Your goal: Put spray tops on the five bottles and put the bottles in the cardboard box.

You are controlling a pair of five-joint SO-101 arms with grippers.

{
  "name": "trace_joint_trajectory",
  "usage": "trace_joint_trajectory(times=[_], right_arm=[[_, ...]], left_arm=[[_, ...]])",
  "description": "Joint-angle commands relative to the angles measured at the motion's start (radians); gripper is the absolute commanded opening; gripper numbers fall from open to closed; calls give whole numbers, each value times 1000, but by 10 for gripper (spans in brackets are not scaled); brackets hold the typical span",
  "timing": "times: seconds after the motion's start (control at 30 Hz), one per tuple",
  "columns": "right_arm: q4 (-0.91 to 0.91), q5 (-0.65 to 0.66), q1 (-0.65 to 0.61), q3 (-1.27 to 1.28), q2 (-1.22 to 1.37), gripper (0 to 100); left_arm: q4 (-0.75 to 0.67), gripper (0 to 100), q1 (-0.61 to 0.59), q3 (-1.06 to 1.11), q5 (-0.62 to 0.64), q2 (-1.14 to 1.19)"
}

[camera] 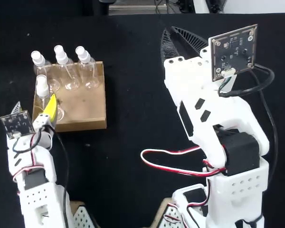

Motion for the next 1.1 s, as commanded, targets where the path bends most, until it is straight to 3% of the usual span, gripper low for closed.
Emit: trace_joint_trajectory(times=[0.0, 0.1, 0.37, 0.63, 0.9, 1.07], right_arm=[[-34, -2, 11, -54, 2, 11], [-34, -2, 11, -54, 2, 11], [-34, -2, 9, -54, 2, 11], [-34, 0, 9, -54, 5, 11], [-51, -2, 9, -48, 8, 11], [-51, -2, 9, -48, 8, 11]], left_arm=[[342, 337, 7, 1, 14, -338], [477, 338, 5, -7, 9, -373], [517, 336, -10, 19, 14, -292], [566, 336, -116, 8, 14, -293], [571, 336, -117, -74, 14, -293], [755, 336, -157, -242, 8, -293]])
